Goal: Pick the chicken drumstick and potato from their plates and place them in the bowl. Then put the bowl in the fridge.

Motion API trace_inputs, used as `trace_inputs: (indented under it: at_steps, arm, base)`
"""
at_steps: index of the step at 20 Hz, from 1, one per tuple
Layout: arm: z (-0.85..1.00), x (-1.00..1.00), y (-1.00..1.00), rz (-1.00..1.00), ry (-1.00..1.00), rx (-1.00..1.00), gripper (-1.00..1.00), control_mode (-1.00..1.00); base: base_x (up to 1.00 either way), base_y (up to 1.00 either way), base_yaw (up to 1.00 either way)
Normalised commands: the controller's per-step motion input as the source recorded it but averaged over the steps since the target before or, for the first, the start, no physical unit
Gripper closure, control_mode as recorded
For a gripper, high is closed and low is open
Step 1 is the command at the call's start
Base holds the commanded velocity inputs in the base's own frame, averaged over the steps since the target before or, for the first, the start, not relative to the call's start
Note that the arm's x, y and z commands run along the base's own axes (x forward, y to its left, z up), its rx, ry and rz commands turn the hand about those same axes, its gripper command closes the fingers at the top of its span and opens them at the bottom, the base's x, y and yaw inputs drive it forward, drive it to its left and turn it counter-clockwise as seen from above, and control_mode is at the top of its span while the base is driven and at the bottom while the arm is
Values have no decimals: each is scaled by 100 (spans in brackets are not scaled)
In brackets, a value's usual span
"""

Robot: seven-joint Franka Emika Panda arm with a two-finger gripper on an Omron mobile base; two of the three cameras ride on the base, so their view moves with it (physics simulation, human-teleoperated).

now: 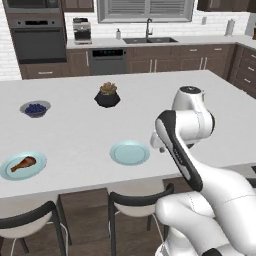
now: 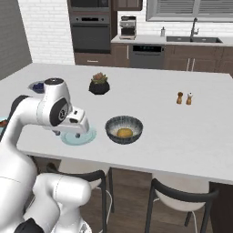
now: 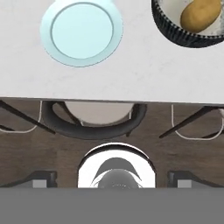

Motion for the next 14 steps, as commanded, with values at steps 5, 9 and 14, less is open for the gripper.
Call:
trace_inputs:
  at_steps: [5, 9, 14]
  arm:
    - [0, 0, 0, 0, 0, 0, -100, 100]
    - [0, 0, 0, 0, 0, 0, -100, 100]
    - [0, 0, 0, 0, 0, 0, -100, 100]
  base:
    - [-44, 75, 4]
    - [-57, 100, 1]
    - [-33, 100, 0]
